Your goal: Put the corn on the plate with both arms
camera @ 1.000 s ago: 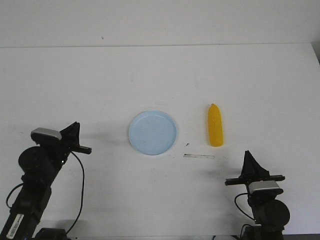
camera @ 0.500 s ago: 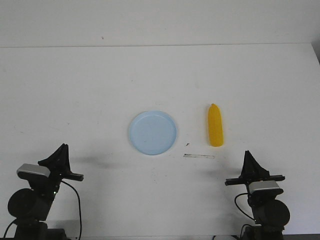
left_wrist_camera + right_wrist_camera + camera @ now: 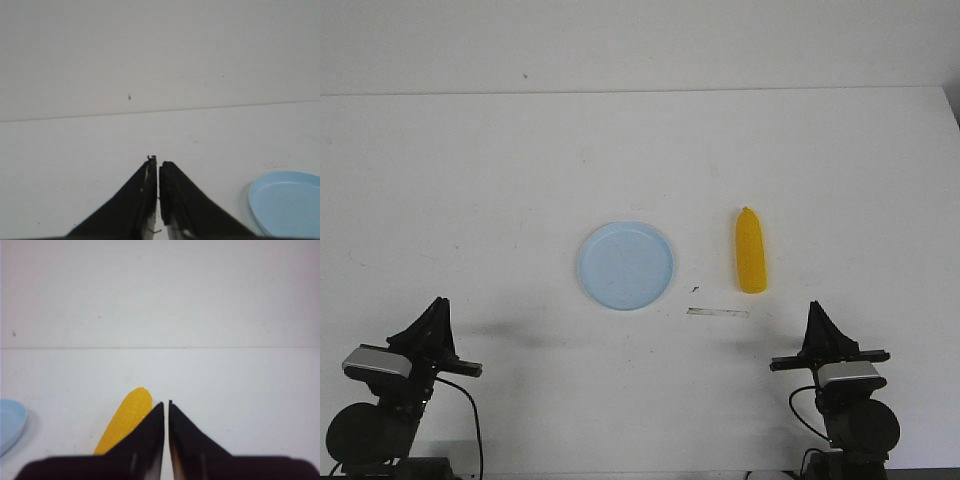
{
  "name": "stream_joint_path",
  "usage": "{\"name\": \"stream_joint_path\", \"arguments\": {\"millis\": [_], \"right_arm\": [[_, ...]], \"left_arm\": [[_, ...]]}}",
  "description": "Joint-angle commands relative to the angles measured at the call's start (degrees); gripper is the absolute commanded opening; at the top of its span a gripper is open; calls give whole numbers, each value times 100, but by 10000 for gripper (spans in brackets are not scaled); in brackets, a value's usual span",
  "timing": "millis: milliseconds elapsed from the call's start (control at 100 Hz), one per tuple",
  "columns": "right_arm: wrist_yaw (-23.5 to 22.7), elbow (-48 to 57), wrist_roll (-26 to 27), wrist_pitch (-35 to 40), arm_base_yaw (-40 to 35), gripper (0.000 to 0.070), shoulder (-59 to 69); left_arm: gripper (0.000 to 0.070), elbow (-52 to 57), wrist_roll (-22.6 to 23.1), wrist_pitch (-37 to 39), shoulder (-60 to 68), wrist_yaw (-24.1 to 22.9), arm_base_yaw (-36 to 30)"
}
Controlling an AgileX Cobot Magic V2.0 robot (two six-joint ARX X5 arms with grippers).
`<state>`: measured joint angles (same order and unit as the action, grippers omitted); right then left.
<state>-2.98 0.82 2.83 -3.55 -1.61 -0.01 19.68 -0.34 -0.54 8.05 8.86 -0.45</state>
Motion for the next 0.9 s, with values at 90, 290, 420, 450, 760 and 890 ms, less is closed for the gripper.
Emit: {"name": "stream_joint_path", "arguments": {"millis": [90,290,420,450,760,890], "right_arm": [[2,-9,9,-63,-11,15,7],[0,-9,9,-63,-11,15,7],[2,-9,9,-63,-11,15,7],[2,-9,7,-63,-11,15,7],[-2,-9,11,-72,-11,15,7],[-2,-9,37,-254,-11,10,9]], "left_arm": [[1,44,79,55,-15,-9,15],[1,44,79,55,-15,-9,15],[1,44,79,55,-15,-9,15],[1,44,79,55,-15,-9,15],[1,44,79,55,-15,-9,15],[1,44,79,55,-15,-9,15]]}}
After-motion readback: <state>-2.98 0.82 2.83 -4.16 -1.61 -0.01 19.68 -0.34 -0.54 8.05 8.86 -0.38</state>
